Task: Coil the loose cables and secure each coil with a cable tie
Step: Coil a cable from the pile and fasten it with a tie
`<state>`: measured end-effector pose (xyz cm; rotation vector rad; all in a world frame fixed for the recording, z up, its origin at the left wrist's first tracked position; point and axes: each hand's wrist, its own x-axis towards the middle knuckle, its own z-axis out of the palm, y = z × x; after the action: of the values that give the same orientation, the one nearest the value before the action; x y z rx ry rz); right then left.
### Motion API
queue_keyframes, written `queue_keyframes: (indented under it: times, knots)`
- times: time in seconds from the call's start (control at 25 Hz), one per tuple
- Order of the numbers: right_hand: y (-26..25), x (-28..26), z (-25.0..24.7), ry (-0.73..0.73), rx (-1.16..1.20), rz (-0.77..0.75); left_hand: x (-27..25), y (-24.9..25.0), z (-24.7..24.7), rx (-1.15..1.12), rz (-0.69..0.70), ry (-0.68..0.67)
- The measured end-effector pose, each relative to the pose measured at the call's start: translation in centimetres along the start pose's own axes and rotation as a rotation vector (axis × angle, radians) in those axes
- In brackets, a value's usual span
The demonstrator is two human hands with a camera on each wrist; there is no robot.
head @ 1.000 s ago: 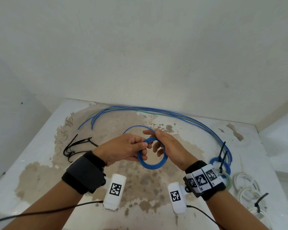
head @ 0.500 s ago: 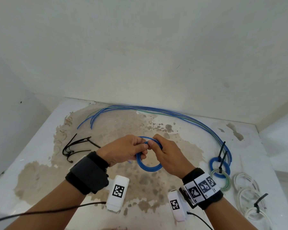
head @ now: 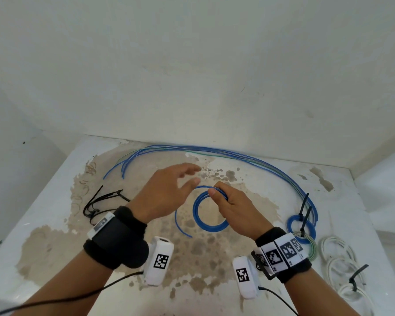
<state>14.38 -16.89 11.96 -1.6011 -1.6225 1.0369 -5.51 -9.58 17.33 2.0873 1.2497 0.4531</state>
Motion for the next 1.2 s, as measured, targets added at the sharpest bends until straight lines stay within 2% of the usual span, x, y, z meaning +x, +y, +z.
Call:
queue_keyframes:
  times: [0.12,0.28,0.36,0.48,0.68,0.84,1.04,1.12,1.2]
  knots:
    - [-0.3,0.4,-0.1,0.031,0.039,0.01,-0.2,-0.6,1.4,-0.138,0.004,-0.188]
    - [-0.3,0.7,-0.1,0.063,0.042,0.035,-0.7,-1.6,2.7,-0.441,-0.131,-0.167]
    - [-0.1,0.7,0.3,0.052,0.055,0.038,-1.0,-1.5,2.9,-0.568,-0.212,-0.232]
    - [0.1,0.6,0.6,0.015,0.044,0.017,-1.3,-1.3,2.7,-0.565,-0.242,-0.328]
    - [-0.7,0.7,0.5,-0.015,0.113,0.012,-1.3,-1.5,2.3,-0.67,-0.3,-0.372]
    - [-1.4,1.0,0.3,-0.02,0.111,0.026,-1.0,-2.0,2.4,-0.843,-0.375,-0.324]
    - [-1.7,1.6,1.0,-0.029,0.074,0.046,-1.4,-3.1,2.5,-0.902,-0.424,-0.282]
    - [-1.2,1.5,1.5,0.122,0.054,0.055,-1.5,-3.7,2.5,-0.953,-0.454,-0.166]
    - [-0.7,0.9,1.8,0.387,0.069,0.103,-1.4,-4.7,2.3,-1.083,-0.501,0.022]
